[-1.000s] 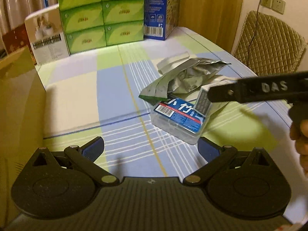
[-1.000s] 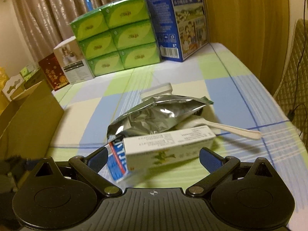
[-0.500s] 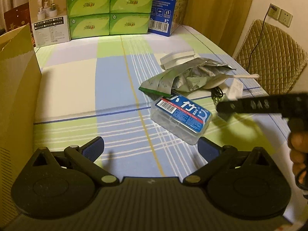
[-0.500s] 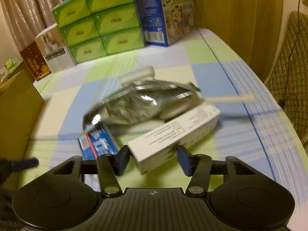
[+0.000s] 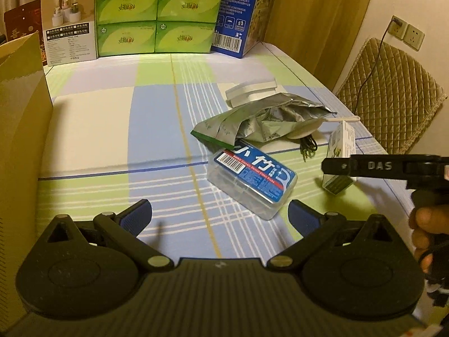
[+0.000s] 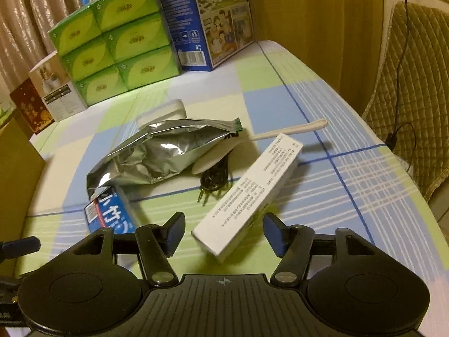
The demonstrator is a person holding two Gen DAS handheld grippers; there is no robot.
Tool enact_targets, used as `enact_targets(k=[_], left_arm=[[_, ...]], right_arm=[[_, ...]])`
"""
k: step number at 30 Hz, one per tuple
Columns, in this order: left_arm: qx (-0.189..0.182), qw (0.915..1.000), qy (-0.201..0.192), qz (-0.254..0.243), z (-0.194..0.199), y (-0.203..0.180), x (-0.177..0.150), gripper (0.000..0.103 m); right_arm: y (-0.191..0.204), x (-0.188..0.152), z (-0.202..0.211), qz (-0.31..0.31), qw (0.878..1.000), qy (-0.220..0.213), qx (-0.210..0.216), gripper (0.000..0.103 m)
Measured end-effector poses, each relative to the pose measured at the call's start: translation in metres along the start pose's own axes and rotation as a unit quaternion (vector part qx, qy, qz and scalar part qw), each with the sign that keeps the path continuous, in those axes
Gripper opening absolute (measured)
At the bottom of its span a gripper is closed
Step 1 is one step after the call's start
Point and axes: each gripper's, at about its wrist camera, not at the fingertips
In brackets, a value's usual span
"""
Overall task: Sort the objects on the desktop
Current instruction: 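Grasp the white medicine box with the right tool while the left tool grasps the blue floss box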
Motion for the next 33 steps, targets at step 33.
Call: enact_targets(k=[33], left_arm=[[-0.009,0.9998,-0.002,0.017,0.007,0.005,0.001,0.101]], right_arm=[[0.046,-0.058,0.023,0.19,0.977,0.057,0.083,0.023]])
Point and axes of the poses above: each gripper's, at about its wrist camera, not at the fingertips, and z roughly against the way its jaws point, y to its left, x to its top, and after that the axes turned 2 degrees about -x, right-handed
